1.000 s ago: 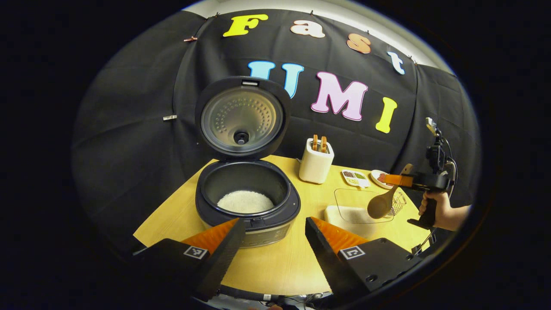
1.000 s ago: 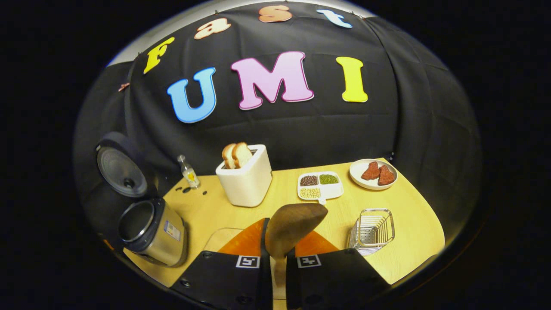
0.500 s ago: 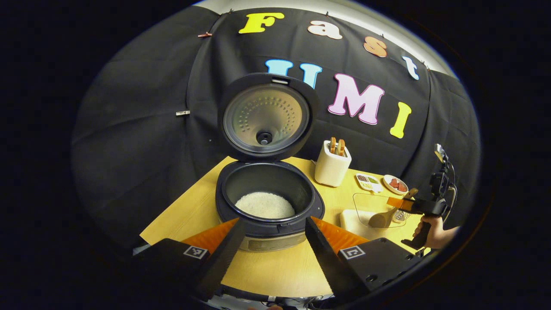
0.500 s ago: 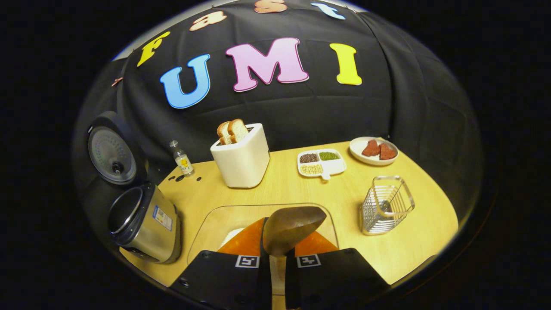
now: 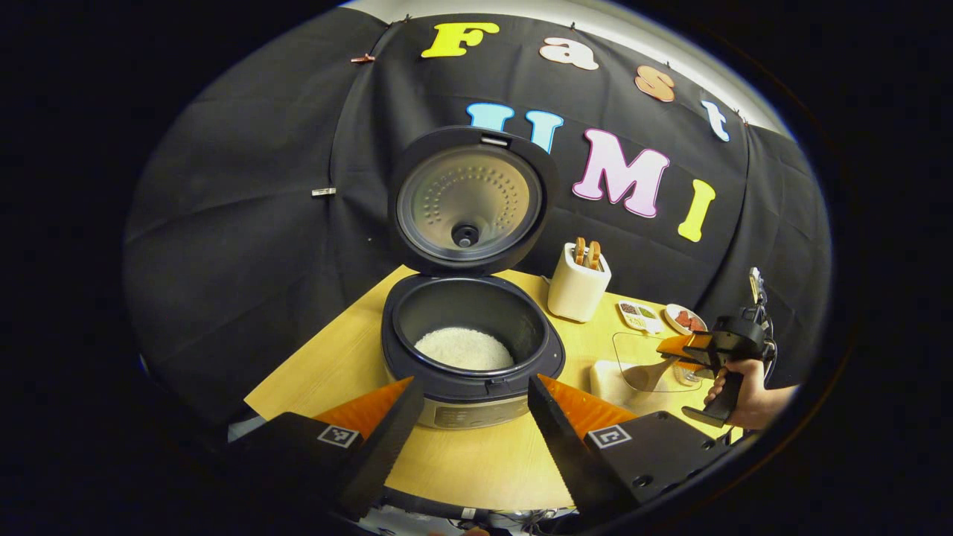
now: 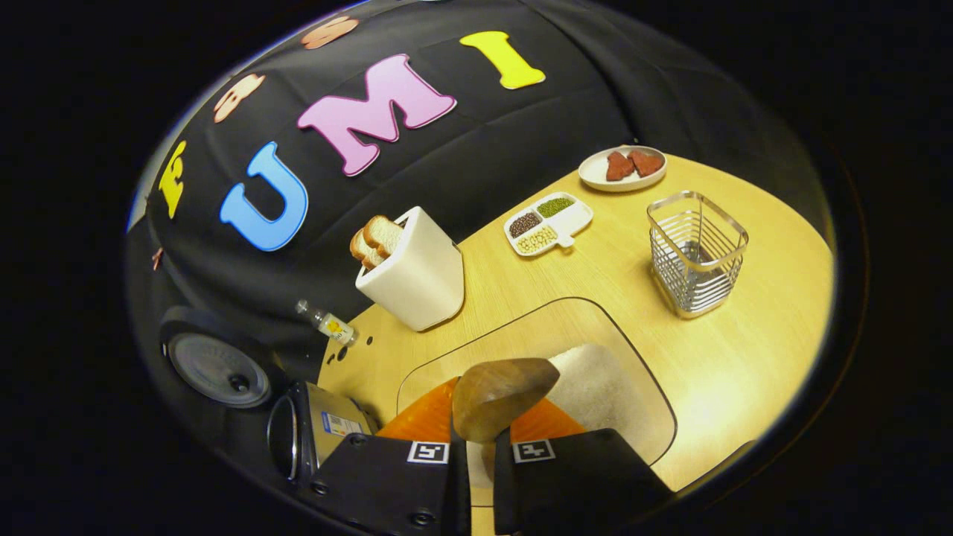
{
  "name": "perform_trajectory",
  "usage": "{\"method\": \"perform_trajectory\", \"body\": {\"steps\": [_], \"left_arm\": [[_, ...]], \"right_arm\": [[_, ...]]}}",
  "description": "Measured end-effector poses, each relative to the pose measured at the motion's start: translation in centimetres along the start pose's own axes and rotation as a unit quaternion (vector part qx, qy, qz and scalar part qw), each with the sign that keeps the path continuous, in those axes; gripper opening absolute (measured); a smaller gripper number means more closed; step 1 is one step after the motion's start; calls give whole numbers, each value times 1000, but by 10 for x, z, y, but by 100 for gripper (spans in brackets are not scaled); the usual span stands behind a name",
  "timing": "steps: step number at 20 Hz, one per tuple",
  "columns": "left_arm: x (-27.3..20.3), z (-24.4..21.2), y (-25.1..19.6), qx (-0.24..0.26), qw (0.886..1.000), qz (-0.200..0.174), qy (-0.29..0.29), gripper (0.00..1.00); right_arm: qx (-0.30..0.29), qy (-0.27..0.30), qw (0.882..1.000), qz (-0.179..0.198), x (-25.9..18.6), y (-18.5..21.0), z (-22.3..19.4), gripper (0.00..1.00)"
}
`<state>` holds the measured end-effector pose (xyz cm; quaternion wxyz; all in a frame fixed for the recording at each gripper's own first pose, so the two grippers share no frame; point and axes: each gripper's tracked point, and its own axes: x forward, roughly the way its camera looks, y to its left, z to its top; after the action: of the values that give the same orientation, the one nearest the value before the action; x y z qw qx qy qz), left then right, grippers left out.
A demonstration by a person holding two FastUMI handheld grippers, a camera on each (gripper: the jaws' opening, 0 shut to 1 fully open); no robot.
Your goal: Close the left gripper, press the button to open the rice cooker; take a wooden spoon from the chopstick holder with the right hand, scoop a spoonful of rice and pour it into the rice cooker, then put the wooden spoon back into the chopstick holder.
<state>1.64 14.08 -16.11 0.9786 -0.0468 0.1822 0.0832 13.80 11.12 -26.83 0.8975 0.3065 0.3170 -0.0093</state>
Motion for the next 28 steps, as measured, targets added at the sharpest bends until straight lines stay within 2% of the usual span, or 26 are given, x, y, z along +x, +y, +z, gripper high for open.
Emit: {"method": "perform_trajectory", "body": {"steps": [5, 10, 14, 19, 25, 28], "left_arm": [[-4, 6, 8, -5, 1000, 6, -8, 96], [-12, 12, 3, -6, 1000, 2, -20, 96], [-15, 14, -4, -8, 1000, -6, -27, 96], [-20, 18, -8, -15, 999, -9, -37, 96], [-30, 18, -8, -18, 999, -5, -46, 96], [-37, 20, -5, -24, 998, -2, -53, 95]], "right_arm": [[78, 15, 997, 23, 1, 12, 1, 17], [145, 9, 989, 20, -11, -8, 19, 16], [170, -4, 985, 17, -25, -26, 40, 16], [221, -16, 975, 21, -40, -39, 67, 16], [263, -19, 964, 41, -52, -30, 91, 16], [260, -12, 964, 60, -61, -8, 99, 16]]}}
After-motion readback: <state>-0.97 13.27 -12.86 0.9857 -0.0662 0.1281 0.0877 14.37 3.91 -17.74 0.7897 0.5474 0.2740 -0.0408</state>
